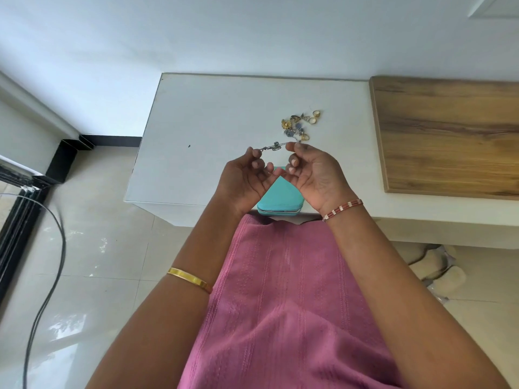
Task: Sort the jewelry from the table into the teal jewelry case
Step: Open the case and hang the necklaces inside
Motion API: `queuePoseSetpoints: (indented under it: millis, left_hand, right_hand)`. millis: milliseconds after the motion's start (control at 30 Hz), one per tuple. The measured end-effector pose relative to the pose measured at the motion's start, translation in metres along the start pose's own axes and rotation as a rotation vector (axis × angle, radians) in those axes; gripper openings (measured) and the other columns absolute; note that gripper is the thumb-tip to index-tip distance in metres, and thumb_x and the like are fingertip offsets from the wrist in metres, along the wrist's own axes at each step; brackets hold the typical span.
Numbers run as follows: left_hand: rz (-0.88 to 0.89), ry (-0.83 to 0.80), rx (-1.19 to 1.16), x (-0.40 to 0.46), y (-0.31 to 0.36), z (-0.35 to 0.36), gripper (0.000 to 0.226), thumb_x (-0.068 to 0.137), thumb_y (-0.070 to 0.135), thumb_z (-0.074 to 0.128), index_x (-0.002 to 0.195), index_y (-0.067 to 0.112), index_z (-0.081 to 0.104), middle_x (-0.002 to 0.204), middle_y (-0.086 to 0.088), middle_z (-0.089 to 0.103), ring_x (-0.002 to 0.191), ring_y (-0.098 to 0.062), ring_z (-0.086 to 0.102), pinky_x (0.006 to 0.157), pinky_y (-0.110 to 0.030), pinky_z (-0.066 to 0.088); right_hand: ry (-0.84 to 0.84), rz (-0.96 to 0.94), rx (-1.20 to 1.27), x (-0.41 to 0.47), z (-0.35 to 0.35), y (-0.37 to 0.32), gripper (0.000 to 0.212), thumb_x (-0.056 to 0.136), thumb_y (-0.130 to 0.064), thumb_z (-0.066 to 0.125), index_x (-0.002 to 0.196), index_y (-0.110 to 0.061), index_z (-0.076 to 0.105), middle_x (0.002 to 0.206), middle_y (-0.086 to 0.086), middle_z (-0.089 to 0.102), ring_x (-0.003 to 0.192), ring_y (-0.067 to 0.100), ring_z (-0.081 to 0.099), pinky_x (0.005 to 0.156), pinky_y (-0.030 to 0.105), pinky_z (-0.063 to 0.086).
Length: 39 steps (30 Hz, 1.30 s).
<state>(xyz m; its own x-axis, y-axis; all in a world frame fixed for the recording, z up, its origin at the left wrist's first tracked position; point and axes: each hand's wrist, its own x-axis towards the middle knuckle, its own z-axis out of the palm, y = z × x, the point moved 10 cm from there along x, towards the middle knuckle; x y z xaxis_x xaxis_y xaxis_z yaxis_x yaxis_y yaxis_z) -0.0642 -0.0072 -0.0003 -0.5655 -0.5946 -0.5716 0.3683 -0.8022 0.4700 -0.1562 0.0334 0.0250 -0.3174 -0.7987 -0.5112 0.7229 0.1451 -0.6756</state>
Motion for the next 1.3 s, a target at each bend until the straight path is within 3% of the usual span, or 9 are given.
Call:
queuePoseSetpoints:
  millis: [133, 267, 433, 667, 767, 900, 1000, 1200, 1300]
  left_hand:
    - [-0.029, 0.055, 0.305, -0.002, -0.003, -0.008, 0.031, 0.099, 0.021, 0.040, 0.074, 0.015, 0.057, 0.054, 0.004, 0.057, 0.064, -0.013, 0.062, 0.072, -0.029, 0.052]
    - [-0.108, 0.064, 0.534, -0.008, -0.013, -0.013, 0.022, 0.094, 0.013, 0.044, 0.092, 0.012, 0.065, 0.087, -0.002, 0.064, 0.087, -0.017, 0.059, 0.077, -0.029, 0.048]
    - [0.143, 0.099, 0.594, -0.007, 0.010, -0.006, 0.046, 0.087, -0.004, 0.040, 0.131, 0.007, 0.049, 0.124, -0.009, 0.055, 0.108, -0.020, 0.052, 0.084, -0.030, 0.046]
    - [0.221, -0.071, 0.918, -0.015, 0.015, 0.026, 0.036, 0.067, 0.014, 0.043, 0.091, 0.019, 0.070, 0.096, -0.002, 0.070, 0.105, -0.022, 0.059, 0.094, -0.038, 0.041]
    - [0.237, -0.077, 1.015, -0.017, 0.016, 0.032, 0.016, 0.076, 0.018, 0.056, 0.084, 0.018, 0.071, 0.090, 0.001, 0.070, 0.098, -0.020, 0.060, 0.089, -0.029, 0.044]
    - [0.256, -0.118, 1.000, -0.017, 0.017, 0.034, 0.023, 0.096, 0.012, 0.047, 0.083, 0.014, 0.066, 0.063, 0.013, 0.065, 0.084, -0.012, 0.061, 0.084, -0.024, 0.043]
    - [0.168, -0.179, 0.761, -0.014, 0.011, 0.031, 0.028, 0.098, 0.008, 0.040, 0.079, 0.012, 0.059, 0.061, 0.005, 0.061, 0.085, -0.017, 0.064, 0.089, -0.031, 0.045]
    - [0.060, -0.194, 0.384, -0.015, 0.001, 0.023, 0.027, 0.095, 0.008, 0.036, 0.076, 0.009, 0.055, 0.061, 0.000, 0.059, 0.072, -0.016, 0.067, 0.082, -0.031, 0.055]
    - [0.018, -0.188, 0.281, -0.016, -0.005, 0.022, 0.025, 0.095, 0.009, 0.038, 0.077, 0.010, 0.055, 0.064, 0.000, 0.060, 0.068, -0.015, 0.066, 0.075, -0.027, 0.056]
  right_hand:
    - [-0.046, -0.101, -0.189, -0.004, 0.009, -0.016, 0.021, 0.093, -0.005, 0.047, 0.077, -0.005, 0.061, 0.043, -0.003, 0.045, 0.037, 0.008, 0.035, 0.049, 0.022, 0.039]
    - [-0.108, -0.084, -0.477, -0.008, 0.019, -0.024, 0.021, 0.093, -0.007, 0.050, 0.077, -0.006, 0.063, 0.044, -0.003, 0.044, 0.034, 0.006, 0.028, 0.039, 0.015, 0.024]
    - [-0.160, -0.014, -0.887, -0.009, 0.024, -0.024, 0.017, 0.091, -0.009, 0.054, 0.082, -0.002, 0.066, 0.044, -0.001, 0.045, 0.033, 0.005, 0.027, 0.037, 0.014, 0.023]
    - [-0.115, -0.034, -1.106, -0.011, 0.024, -0.035, 0.018, 0.090, -0.011, 0.055, 0.074, -0.007, 0.062, 0.043, -0.002, 0.044, 0.033, 0.006, 0.030, 0.037, 0.015, 0.028]
    - [-0.062, -0.090, -1.157, -0.010, 0.021, -0.049, 0.015, 0.089, -0.013, 0.057, 0.080, -0.003, 0.062, 0.050, 0.002, 0.045, 0.041, 0.011, 0.033, 0.042, 0.020, 0.031]
    - [-0.076, -0.090, -1.110, -0.006, 0.014, -0.057, 0.019, 0.086, -0.018, 0.063, 0.076, -0.002, 0.064, 0.051, 0.003, 0.042, 0.044, 0.014, 0.034, 0.047, 0.024, 0.034]
    - [-0.095, -0.036, -0.970, -0.002, 0.004, -0.058, 0.024, 0.085, -0.021, 0.065, 0.066, -0.007, 0.059, 0.043, -0.002, 0.044, 0.039, 0.010, 0.038, 0.052, 0.026, 0.045]
    - [-0.208, 0.047, -0.235, 0.003, 0.001, -0.046, 0.041, 0.091, -0.017, 0.052, 0.050, -0.013, 0.054, 0.044, 0.000, 0.043, 0.056, 0.020, 0.053, 0.085, 0.040, 0.053]
    - [-0.237, 0.046, -0.055, 0.002, 0.003, -0.042, 0.032, 0.086, -0.018, 0.052, 0.055, -0.011, 0.056, 0.044, 0.001, 0.043, 0.055, 0.020, 0.053, 0.080, 0.038, 0.056]
